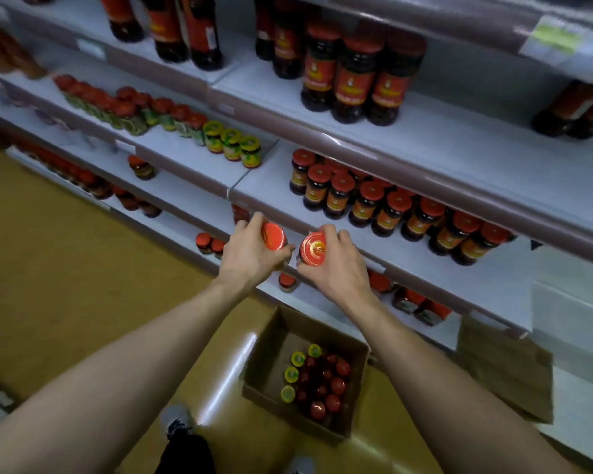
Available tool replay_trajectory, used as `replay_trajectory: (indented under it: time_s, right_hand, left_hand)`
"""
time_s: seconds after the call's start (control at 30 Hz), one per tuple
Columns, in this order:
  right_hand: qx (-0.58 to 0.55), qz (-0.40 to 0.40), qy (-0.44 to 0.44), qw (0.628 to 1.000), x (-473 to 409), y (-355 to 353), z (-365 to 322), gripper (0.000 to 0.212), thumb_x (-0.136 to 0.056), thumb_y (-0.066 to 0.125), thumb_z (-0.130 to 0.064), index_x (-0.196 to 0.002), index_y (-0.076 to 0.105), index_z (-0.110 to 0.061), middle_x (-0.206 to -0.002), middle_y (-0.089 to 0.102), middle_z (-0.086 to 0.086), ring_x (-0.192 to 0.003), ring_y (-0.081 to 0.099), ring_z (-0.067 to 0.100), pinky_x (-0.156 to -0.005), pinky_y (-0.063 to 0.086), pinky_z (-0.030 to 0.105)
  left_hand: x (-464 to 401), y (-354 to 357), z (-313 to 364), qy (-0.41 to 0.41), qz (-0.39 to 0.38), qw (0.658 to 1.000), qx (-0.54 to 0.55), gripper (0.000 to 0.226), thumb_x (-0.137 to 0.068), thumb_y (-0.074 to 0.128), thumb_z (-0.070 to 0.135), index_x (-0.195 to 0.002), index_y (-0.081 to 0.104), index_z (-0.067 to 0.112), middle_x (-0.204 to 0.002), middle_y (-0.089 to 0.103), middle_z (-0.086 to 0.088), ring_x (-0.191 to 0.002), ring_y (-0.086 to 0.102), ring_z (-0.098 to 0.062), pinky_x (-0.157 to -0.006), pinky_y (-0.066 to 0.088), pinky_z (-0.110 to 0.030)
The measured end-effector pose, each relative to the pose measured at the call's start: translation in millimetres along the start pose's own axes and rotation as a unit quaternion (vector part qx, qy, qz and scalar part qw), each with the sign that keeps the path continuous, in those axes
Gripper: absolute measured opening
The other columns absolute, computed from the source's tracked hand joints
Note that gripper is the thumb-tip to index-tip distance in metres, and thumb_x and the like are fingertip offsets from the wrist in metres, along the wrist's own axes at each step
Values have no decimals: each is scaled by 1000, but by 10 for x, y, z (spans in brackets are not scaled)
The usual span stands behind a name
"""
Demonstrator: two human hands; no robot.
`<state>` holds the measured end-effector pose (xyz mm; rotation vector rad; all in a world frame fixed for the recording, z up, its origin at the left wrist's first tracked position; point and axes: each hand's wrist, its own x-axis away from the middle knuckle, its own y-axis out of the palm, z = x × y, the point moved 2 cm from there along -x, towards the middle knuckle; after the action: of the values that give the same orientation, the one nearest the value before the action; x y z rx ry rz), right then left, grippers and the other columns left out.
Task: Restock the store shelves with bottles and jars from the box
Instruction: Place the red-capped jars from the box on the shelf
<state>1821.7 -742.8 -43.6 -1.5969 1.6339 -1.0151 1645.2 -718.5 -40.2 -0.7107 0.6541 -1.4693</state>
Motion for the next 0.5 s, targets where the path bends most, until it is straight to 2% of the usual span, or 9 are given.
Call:
replay_trajectory:
  time_s: [0.07, 0.1, 0.23, 0.3, 0.4, 0.5]
  right_hand:
    - [6, 11, -15, 1000, -96, 34, -257, 82, -76, 83, -49, -140, 38, -27, -132, 50, 4, -122, 56, 27, -98, 56, 48]
    - [12, 12, -22, 1000, -137, 67, -400, 82, -76, 83, -48, -141, 39, -26, -132, 50, 4, -122, 55, 27, -99, 55, 47]
    - [25, 5, -32, 999, -314, 228, -1068, 76, -78, 82, -48, -138, 41, -25, -131, 50, 3, -119, 55, 25, -95, 54, 43]
    - [18, 5, -30, 999, -415, 349, -1447, 75, -77, 82, -50, -135, 43, -24, -127, 51, 3, -115, 56, 25, -90, 54, 43]
    - [3, 0, -27, 1000, -595, 567, -2030, 69, -75, 81, -51, -126, 45, -24, -118, 53, 1, -105, 56, 24, -77, 46, 36]
    - [-44, 2, -11, 999, -834, 769, -2539, 57, -70, 79, -55, -109, 48, -28, -105, 56, -4, -91, 59, 19, -70, 49, 38]
  left_hand:
    - [-79, -235, -105, 4, 7, 1000, 8, 63, -80, 81, 55, -126, 49, 26, -117, 55, 2, -97, 55, -14, -71, 43, -17]
    - [-116, -356, -191, 1, 12, 1000, 12, 61, -80, 81, 54, -123, 50, 26, -115, 55, 2, -96, 54, -14, -70, 42, -18]
    - [-311, -892, -619, -15, 32, 999, 11, 56, -77, 79, 61, -110, 47, 27, -107, 56, 1, -96, 55, -19, -79, 45, -35]
    - [-437, -1207, -877, -19, 37, 999, 14, 58, -76, 76, 65, -109, 47, 27, -105, 56, 2, -96, 56, -22, -81, 48, -38]
    - [-679, -1689, -1309, -35, 34, 998, 27, 61, -75, 75, 67, -112, 50, 26, -108, 59, 0, -101, 58, -25, -88, 52, -43]
    - [-982, -2123, -1706, -40, 23, 998, 43, 59, -74, 76, 68, -107, 50, 27, -106, 62, 1, -99, 61, -25, -84, 54, -43]
